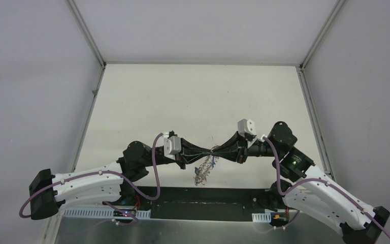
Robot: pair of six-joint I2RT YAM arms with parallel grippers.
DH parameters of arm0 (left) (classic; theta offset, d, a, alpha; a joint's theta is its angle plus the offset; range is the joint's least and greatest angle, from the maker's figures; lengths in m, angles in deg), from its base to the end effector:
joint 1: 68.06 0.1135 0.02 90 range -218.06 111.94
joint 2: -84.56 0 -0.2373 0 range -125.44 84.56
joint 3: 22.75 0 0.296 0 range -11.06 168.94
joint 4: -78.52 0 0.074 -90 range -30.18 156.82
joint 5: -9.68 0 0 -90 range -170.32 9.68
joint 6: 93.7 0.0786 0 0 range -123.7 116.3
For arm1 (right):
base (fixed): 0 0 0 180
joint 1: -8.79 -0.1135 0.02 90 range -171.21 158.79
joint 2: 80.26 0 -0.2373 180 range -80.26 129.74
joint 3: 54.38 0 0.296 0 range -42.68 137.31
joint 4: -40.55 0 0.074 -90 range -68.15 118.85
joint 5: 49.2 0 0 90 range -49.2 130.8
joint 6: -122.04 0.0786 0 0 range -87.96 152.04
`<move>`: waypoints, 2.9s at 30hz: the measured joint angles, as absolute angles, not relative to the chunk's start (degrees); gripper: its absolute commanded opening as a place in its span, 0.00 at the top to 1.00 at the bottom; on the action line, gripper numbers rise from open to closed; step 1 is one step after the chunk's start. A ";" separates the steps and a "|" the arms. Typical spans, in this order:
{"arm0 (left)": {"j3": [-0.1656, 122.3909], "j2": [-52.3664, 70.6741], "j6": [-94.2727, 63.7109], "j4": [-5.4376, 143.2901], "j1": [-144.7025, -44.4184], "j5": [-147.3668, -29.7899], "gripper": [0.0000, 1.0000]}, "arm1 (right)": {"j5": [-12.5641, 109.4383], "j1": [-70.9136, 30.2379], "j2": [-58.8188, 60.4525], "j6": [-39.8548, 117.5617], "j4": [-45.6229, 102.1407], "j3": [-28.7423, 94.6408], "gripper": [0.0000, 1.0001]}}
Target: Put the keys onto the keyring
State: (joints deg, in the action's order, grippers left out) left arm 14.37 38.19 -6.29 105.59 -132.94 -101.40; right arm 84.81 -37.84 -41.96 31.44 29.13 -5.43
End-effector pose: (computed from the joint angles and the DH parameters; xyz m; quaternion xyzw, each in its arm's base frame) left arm 0.0970 -0.2734 0.2828 0.4260 0.4192 -0.5308 0.6008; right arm 0.1355 0.2230 0.3135 -0.5055 0.4993 0.5001 0.4951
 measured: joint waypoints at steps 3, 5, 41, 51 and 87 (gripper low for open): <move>14.37 38.17 -6.42 105.45 -132.94 -101.29 1.00 | 85.07 -37.91 -42.13 31.55 29.21 -5.43 1.00; 14.37 38.17 -6.51 105.45 -132.94 -101.31 0.99 | 85.05 -37.91 -42.22 31.50 29.19 -5.43 1.00; 26.53 27.57 -1.13 76.23 -132.99 -104.59 0.59 | 81.13 -37.86 -21.13 14.06 -31.92 21.74 1.00; 27.12 23.92 -1.57 80.63 -133.60 -108.63 0.74 | 82.03 -37.86 -19.53 13.89 -31.63 21.74 1.00; 17.50 34.67 -4.11 93.63 -134.12 -101.99 1.00 | 76.78 -37.80 -39.45 21.47 -8.42 9.74 0.47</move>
